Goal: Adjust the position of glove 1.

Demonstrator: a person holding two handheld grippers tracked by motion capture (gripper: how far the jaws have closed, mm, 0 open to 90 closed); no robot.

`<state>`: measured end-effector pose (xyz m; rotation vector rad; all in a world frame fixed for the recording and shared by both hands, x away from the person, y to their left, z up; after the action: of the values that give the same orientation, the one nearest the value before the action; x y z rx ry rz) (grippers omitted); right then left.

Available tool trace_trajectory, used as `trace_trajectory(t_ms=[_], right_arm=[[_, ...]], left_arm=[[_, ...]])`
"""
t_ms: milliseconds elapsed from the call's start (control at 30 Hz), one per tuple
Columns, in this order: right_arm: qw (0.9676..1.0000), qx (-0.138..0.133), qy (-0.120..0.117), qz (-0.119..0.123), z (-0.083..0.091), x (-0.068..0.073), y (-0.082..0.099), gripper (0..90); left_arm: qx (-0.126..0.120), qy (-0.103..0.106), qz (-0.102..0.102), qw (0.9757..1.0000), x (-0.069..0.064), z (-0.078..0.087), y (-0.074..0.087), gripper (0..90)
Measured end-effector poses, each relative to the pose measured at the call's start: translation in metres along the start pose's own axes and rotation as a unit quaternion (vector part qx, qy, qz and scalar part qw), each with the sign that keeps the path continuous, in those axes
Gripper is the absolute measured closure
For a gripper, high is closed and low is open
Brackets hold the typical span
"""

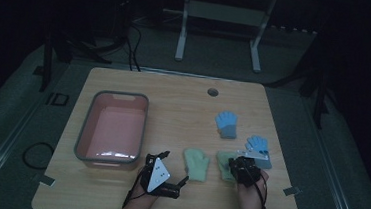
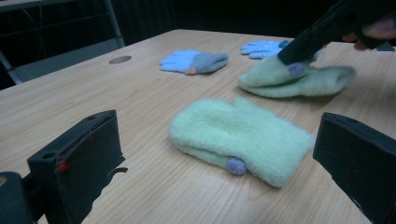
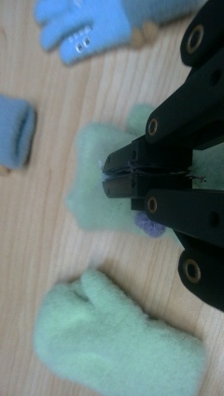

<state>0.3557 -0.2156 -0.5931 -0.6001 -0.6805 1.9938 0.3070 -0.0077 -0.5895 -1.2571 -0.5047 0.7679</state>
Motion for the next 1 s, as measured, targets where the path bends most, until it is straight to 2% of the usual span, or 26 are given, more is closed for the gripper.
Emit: trace_trajectory(t_ms=[67, 133, 233, 267, 333, 467, 533, 567, 700, 733, 800, 900, 1000], right_arm=[[0.9998, 0.015, -0.01, 0.0, -0.009, 0.001, 0.008, 80.9], [0.9998, 0.016, -0.014, 0.001, -0.011, 0.001, 0.009, 80.5], [0.9998, 0.011, -0.018, 0.001, -0.011, 0.001, 0.011, 78.9], [0.9998, 0.009, -0.019, 0.003, -0.01, 0.002, 0.011, 74.3], [0.9997, 0.008, -0.024, 0.004, -0.009, 0.002, 0.01, 71.2], [0.9994, -0.007, -0.033, 0.009, 0.001, -0.004, 0.001, 70.7], [0.9988, -0.015, -0.043, 0.017, 0.005, -0.009, -0.005, 68.7], [0.9984, -0.019, -0.043, 0.03, 0.008, -0.015, -0.009, 68.0], [0.9969, -0.021, -0.061, 0.046, 0.011, -0.021, -0.011, 65.7], [0.9955, -0.02, -0.07, 0.062, 0.011, -0.022, -0.009, 63.2], [0.995, -0.018, -0.072, 0.067, 0.011, -0.023, -0.008, 62.2], [0.9929, -0.02, -0.092, 0.073, 0.01, -0.02, -0.002, 61.1], [0.9922, -0.027, -0.091, 0.08, 0.008, -0.017, 0.001, 61.7]], left_arm=[[0.0, 0.0, 0.0, 1.0, 0.0, 0.0, 0.0, 1.3], [0.0, 0.0, -0.001, 1.0, 0.0, 0.0, 0.0, 1.3], [0.0, 0.0, -0.001, 1.0, 0.0, 0.0, 0.0, 1.3], [0.0, 0.0, 0.0, 1.0, 0.0, 0.0, 0.0, 1.3], [0.0, 0.0, 0.0, 1.0, 0.0, 0.0, 0.0, 1.3], [0.0, 0.0, 0.0, 1.0, 0.0, 0.0, 0.0, 1.3], [0.0, 0.0, 0.001, 1.0, 0.0, 0.0, 0.0, 1.3], [0.0, 0.0, 0.002, 1.0, 0.001, 0.0, 0.0, 1.3], [0.0, 0.0, 0.001, 1.0, 0.0, 0.0, 0.0, 1.3], [0.0, 0.0, 0.002, 1.0, 0.001, 0.0, 0.0, 1.3], [0.0, 0.0, 0.002, 1.0, 0.001, 0.0, 0.0, 1.3], [0.0, 0.0, 0.003, 1.0, 0.001, 0.0, 0.0, 1.3], [0.0, 0.0, 0.003, 1.0, 0.001, 0.0, 0.0, 1.3]])
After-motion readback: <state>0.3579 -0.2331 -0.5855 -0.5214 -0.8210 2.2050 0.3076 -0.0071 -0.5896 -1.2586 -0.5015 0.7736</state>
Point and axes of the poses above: each handheld gripper's, and its own axes: z roughly backward along the jaws, y roughly out of its underside, x roughly to its left, the point moved 9 cm from there along -z, roughly forward along the jaws, and after that the axes turned 11 degrees about z, right-handed, at the moved point
